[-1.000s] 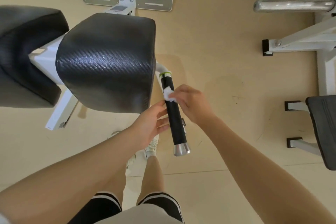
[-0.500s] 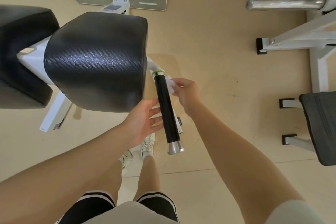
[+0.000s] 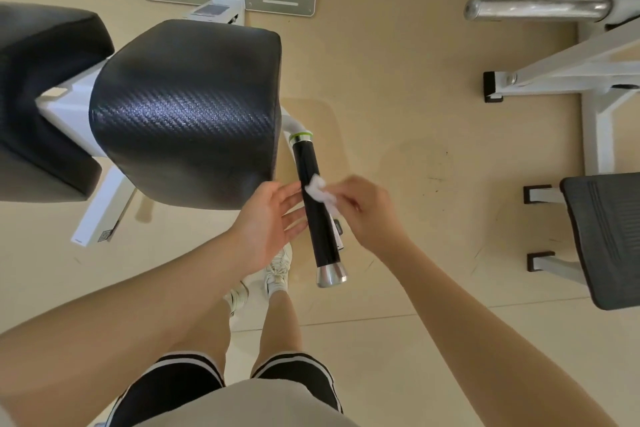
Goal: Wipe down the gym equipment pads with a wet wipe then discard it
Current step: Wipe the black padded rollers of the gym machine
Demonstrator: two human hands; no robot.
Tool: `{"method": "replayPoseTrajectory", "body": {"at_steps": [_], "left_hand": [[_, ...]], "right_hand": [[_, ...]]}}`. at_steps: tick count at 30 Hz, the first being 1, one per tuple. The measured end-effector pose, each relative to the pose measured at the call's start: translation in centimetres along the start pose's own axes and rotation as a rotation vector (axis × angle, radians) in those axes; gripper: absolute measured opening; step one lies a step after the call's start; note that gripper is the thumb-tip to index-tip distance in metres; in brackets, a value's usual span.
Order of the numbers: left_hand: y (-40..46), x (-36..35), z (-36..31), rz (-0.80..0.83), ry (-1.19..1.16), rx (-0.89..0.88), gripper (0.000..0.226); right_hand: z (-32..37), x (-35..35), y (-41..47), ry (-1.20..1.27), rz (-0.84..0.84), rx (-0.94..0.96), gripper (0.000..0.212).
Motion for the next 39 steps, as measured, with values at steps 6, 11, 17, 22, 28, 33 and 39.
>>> {"method": "replayPoseTrajectory", "body": {"at_steps": [6,11,17,22,28,33,39], "left_hand": [[0.0,0.2,0.3,-0.025,-0.043,-0.001,0.049],[-0.3,1.1,0.8,-0.04,0.033,-0.003,0.048],[-1.5,2.1,1.1,-0.083,0.149,0.019,0.045],[-4.2,1.0,-0.7,-0.044,0.294,-0.061,0.046],[-9.1,-0.2,-1.8,-0.012,0.495,-0.159,0.027],[-13.7,-0.1,-1.6,0.125,0.631,-0.252,0.02],[-19.3,4.8,-1.4,0.072,0.734,-0.496,0.03]], "right_hand": [[2.7,-2.1,9.3,-0.262,0.071,0.068,0.014],[3.7,-3.4,6.1,-0.747,0.467,0.3,0.027],[5.0,-4.2,-0.2,-1.056,0.599,0.38,0.026],[4.6,-5.5,-4.3,-1.05,0.76,0.368,0.026],[5.7,-0.6,-6.5,-0.258,0.219,0.044,0.027],[9.1,0.1,-10.3,0.37,-0.045,-0.123,0.022],[15.2,-3.3,-14.4,0.545,-0.061,-0.035,0.028]]}}
Point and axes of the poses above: each hand's wrist, its own y-axis towards the middle knuckle, its own x-axis out of the back of the hand, z = x × y, the point moved 4 cm from there along y, towards the middle knuckle
